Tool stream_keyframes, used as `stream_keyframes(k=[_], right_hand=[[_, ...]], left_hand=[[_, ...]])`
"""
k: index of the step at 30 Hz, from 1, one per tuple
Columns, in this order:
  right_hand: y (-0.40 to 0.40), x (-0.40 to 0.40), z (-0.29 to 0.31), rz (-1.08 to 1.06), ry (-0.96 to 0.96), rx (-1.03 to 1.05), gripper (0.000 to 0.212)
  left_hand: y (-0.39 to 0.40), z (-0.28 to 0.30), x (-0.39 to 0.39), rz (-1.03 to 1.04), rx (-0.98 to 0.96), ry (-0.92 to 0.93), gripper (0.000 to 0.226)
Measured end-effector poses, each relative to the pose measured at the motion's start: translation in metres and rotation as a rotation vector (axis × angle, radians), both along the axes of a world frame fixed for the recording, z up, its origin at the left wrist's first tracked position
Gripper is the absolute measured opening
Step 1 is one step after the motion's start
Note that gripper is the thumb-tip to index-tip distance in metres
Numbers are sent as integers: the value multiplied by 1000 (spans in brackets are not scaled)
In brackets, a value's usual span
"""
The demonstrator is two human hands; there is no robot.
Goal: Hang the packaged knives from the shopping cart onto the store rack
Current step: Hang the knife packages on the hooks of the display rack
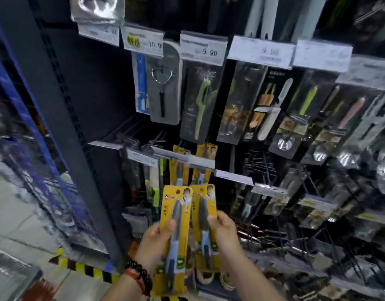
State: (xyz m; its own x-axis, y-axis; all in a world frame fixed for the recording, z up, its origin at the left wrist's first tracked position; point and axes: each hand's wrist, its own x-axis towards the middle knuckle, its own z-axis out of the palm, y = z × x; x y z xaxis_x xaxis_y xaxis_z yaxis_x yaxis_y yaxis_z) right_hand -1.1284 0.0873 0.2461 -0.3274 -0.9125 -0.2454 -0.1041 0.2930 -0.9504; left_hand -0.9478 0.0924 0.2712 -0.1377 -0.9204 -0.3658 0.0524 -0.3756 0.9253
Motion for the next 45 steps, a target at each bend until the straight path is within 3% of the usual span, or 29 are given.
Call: stream_keyframes(k=[4,8,13,16,18,20,27,35,39,42,45], right_hand=[[-39,17,-4,114,-44,18,19],[-66,36,5,191,-67,11,15],[-89,52,14,157,-170,21,15],[-97,57,16,116,-249,29,11],[-101,60,21,86,-298,41,35],[-105,62,22,77,-305,50,44],[-111,63,19,67,-304,17,43],[-110,65,19,-3,-355,-4,33],[-110,69,18,-16,-383,9,4],[-108,72,14,-43,-354,16,22],[-110,71,12,-25,-334,25,8]], left_hand=[[-11,-12,13,104,12,-3,63],[-13,-7,16,157,44,21,23],[-13,-1,19,254,64,46,17],[-13,-4,20,284,65,45,35],[-11,-8,21,286,56,64,44],[-9,-6,22,304,53,70,40],[-8,-7,21,348,48,68,26],[-6,-11,20,356,44,72,25],[-4,-9,17,355,34,68,22],[-5,-13,20,369,35,57,24],[-6,-17,24,378,33,57,24]])
